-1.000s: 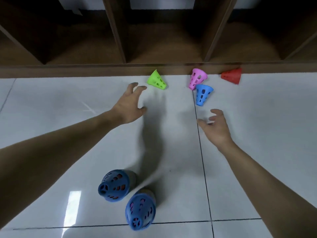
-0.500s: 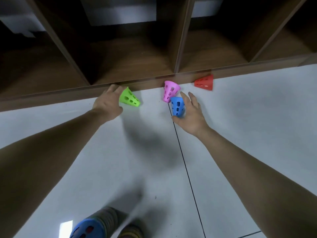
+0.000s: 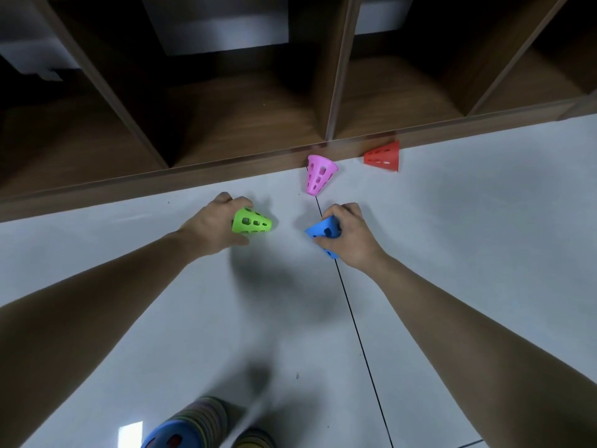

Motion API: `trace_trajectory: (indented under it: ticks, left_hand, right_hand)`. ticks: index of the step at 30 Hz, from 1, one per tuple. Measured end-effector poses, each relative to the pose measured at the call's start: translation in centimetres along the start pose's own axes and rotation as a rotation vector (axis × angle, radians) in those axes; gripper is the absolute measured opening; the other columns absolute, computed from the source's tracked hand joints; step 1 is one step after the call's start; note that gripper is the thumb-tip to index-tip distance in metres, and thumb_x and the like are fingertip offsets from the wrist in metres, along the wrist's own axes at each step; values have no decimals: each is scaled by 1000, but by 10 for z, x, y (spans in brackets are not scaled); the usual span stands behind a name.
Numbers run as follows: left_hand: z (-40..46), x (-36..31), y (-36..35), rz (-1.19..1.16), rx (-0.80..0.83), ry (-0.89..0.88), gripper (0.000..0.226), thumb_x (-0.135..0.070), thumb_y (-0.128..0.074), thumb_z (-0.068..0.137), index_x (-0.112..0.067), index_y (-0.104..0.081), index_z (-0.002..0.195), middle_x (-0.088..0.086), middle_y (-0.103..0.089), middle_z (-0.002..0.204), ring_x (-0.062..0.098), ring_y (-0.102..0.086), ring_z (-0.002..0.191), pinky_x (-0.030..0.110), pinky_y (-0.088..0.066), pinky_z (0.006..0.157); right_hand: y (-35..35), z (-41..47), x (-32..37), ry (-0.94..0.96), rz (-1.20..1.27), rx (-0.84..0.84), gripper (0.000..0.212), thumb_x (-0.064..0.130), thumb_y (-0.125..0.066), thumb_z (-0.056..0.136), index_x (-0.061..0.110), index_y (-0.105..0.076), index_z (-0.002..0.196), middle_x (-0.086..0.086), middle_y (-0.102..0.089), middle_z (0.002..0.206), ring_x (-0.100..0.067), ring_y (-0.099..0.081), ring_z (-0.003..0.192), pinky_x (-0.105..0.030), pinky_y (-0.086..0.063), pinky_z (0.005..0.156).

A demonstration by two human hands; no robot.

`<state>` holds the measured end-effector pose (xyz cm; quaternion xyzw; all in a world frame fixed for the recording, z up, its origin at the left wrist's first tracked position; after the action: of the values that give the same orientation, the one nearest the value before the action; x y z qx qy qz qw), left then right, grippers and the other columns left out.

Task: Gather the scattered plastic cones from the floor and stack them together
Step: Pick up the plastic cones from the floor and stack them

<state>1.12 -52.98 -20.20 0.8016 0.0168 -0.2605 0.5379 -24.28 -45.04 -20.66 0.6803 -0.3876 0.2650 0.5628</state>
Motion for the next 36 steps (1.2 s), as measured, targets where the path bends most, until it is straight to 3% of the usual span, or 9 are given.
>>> trace_trajectory:
  ticks: [4,7,11,15,18,22,25,31,36]
  left_hand:
    - [-14,2,-7,87,23,30,52,-26,-80,74,-30,-55,119,2,-43,108,27,-58,90,37,-53,82]
    - [-36,13,-11,-19,-34,116,50,-30,-84,70,-30,-57,112,3,-50,102,24,-56,93,28,-42,76]
    - [-87,25,-13,-264,-97,183,59,-54,-82,56,-40,-61,109,3,-62,102,19,-59,96,27,-45,80]
    - [-148,29,-7,-442,-185,304,42,-53,-87,69,-40,-64,101,2,-57,103,16,-62,86,23,-43,71]
    - [-194,27,2,-571,-198,331,43,-63,-78,74,-33,-68,103,1,-65,97,19,-63,83,27,-44,67]
    - [-266,12,33,-659,-311,310,38,-56,-74,81,-23,-67,100,-1,-68,86,18,-62,76,24,-49,66]
    - [-316,-3,49,-733,-416,319,37,-56,-72,78,-25,-67,97,-3,-68,83,14,-62,74,19,-49,65]
    - [-360,-40,46,-620,-424,217,23,-42,-75,78,-35,-65,98,-6,-69,92,16,-62,87,18,-48,73]
    - [-364,-40,25,-487,-367,169,41,-50,-81,76,-34,-63,110,-17,-67,105,11,-63,102,12,-45,84]
  right_hand:
    - [-10,-6,-6,-70,59,38,62,14,-83,77,26,-48,127,-4,-46,122,-19,-55,104,-27,-54,82]
    - [-14,-14,-5,-63,146,18,73,16,-81,80,26,-42,140,-1,-57,119,-18,-63,102,-35,-56,92]
    - [-18,-29,9,-37,310,-43,68,19,-79,84,25,-44,142,10,-61,108,-12,-68,92,-26,-59,83]
    - [-35,-53,25,-49,371,2,70,25,-76,88,26,-40,148,10,-60,111,-12,-65,93,-16,-53,74]
    - [-51,-74,41,-33,357,60,66,29,-75,88,29,-43,145,6,-63,114,-13,-65,96,-17,-52,78]
    - [-62,-106,72,42,375,170,42,24,-77,86,30,-60,125,8,-68,109,-11,-66,94,-19,-53,80]
    - [-66,-128,89,63,393,260,41,19,-80,83,29,-64,120,7,-71,104,-15,-68,93,-22,-54,80]
    - [-66,-161,115,67,513,354,47,9,-85,77,26,-68,118,6,-72,105,-12,-68,95,-25,-55,82]
    - [-55,-184,140,93,559,369,39,5,-84,76,18,-71,111,-4,-74,97,-13,-67,87,-27,-54,79]
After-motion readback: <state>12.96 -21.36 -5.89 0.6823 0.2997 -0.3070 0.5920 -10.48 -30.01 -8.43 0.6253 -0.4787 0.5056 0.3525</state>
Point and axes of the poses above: each hand's wrist, its own z-axis towards the middle knuckle, its own y-axis out of the back of the hand, x = y × z, the point moved 8 cm from there along z, towards the middle knuckle
